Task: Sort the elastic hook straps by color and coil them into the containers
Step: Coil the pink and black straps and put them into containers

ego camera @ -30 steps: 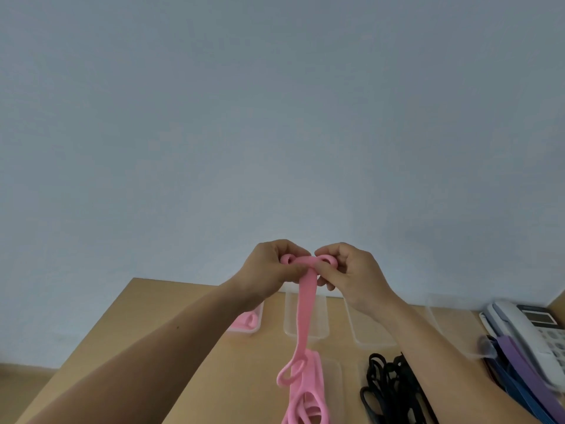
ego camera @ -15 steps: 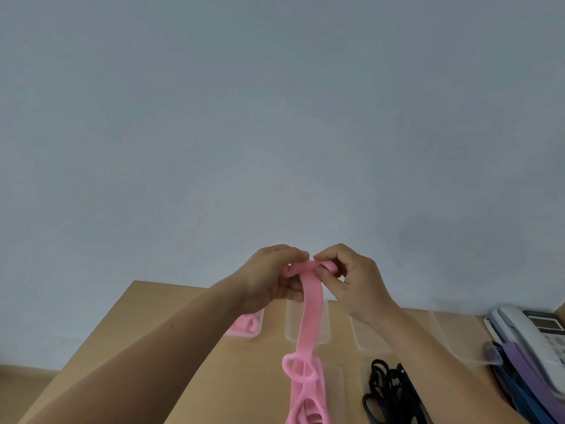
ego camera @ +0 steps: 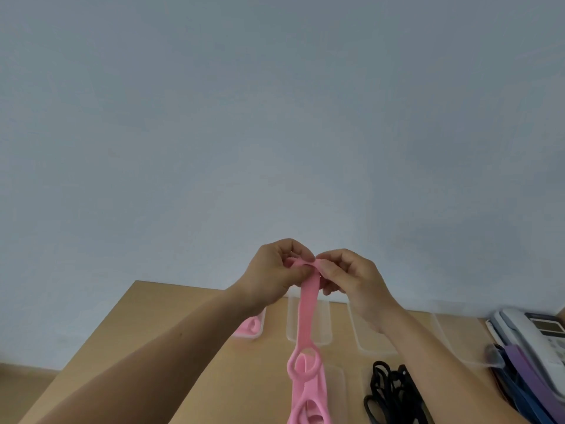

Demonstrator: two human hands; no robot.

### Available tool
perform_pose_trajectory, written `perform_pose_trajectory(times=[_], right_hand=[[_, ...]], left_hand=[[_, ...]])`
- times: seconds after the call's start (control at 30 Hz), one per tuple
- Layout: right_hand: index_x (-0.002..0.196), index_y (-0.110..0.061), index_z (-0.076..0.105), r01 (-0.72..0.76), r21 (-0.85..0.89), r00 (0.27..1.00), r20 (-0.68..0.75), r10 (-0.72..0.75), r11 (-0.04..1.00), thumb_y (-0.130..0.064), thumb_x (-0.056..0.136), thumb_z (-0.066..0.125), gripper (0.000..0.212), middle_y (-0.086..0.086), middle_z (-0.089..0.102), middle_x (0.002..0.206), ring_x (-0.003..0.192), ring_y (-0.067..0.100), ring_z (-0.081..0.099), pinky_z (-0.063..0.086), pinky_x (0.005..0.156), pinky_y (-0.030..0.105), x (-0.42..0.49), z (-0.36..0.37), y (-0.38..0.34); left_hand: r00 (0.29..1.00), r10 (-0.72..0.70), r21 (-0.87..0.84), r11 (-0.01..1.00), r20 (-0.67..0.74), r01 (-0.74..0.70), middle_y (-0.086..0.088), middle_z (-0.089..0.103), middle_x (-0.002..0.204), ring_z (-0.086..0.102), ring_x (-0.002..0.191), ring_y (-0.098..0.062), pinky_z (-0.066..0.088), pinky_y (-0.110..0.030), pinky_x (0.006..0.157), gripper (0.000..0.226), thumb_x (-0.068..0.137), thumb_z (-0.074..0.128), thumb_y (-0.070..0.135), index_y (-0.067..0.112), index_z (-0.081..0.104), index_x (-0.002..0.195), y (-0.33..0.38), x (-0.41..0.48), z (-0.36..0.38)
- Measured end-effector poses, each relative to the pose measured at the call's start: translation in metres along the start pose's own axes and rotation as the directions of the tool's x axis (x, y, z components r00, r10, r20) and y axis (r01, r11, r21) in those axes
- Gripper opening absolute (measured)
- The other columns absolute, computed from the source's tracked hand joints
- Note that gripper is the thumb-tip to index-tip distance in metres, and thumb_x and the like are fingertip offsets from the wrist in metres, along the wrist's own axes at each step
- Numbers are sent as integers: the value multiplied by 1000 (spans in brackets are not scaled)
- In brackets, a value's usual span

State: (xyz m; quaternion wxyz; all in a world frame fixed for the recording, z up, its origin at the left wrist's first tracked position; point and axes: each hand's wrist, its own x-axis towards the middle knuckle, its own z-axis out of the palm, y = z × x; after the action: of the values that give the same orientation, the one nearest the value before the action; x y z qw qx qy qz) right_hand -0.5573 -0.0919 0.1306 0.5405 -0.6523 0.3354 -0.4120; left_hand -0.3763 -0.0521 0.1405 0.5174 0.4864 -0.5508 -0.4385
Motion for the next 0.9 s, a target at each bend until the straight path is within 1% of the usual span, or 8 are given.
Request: perform_pose_trajectory(times=[0.1,0.2,0.3,0.4,0.53,0.7,0.83,0.9], right_hand=[[93,-9,72,-4,-23,1000,-27,3,1000,-14,91,68,7,8,72,74,66,22,66,52,61,26,1,1,1],[92,-10,72,34,-25,998,-46,-35,999,-12,89,71,4,7,70,70,62,20,64,51,59,24,1,-1,2],[92,-14,73,55,-54,996,-63,-58,997,-13,88,72,4,-1,69,67,58,15,63,51,58,23,2,0,3],[94,-17,73,75,-95,996,-42,-79,993,-21,85,74,9,-7,68,70,63,13,63,50,61,21,2,1,1],[94,-24,72,143,-163,989,-13,-147,976,-13,88,72,12,-4,66,78,74,8,62,53,71,19,-1,-1,2],[92,-33,69,201,-341,976,-14,-219,918,-8,87,72,26,-20,65,85,76,5,60,52,74,28,-4,1,5],[91,-28,70,187,-301,980,-3,-197,935,-4,85,73,25,-21,66,84,77,5,62,49,72,19,-5,1,5],[91,-22,71,150,-211,989,22,-149,966,-6,84,75,18,-15,68,84,79,8,64,52,74,20,-7,0,2]], left_hand=[[1000,19,36,999,7,-19,-21,71,93,72,86,-35,59,-45,85,18,86,70,-1,10,64,99,-1,-2,-1],[995,-82,-84,993,49,86,-18,70,99,74,89,-34,59,-45,86,42,83,76,9,14,54,119,-1,-4,-3],[980,-165,-134,975,114,179,-23,72,102,73,95,-37,59,-51,85,43,82,79,17,0,55,114,2,-6,-4],[965,-218,-118,965,148,236,-20,74,97,73,92,-35,60,-45,80,49,80,81,30,-3,58,109,6,-7,-3],[943,-260,-185,936,207,298,-14,74,91,72,80,-29,58,-36,71,31,86,75,24,4,62,106,9,-6,-7],[925,-301,-291,886,232,361,-12,71,89,70,77,-22,56,-28,67,15,87,71,12,7,66,101,8,-6,-7],[942,-283,-291,900,179,326,-13,73,89,71,77,-22,56,-28,66,13,87,70,6,5,67,99,7,-6,-6],[950,-270,-276,911,160,305,-17,73,93,72,82,-26,58,-31,69,16,86,71,2,2,66,100,4,-7,-6]])
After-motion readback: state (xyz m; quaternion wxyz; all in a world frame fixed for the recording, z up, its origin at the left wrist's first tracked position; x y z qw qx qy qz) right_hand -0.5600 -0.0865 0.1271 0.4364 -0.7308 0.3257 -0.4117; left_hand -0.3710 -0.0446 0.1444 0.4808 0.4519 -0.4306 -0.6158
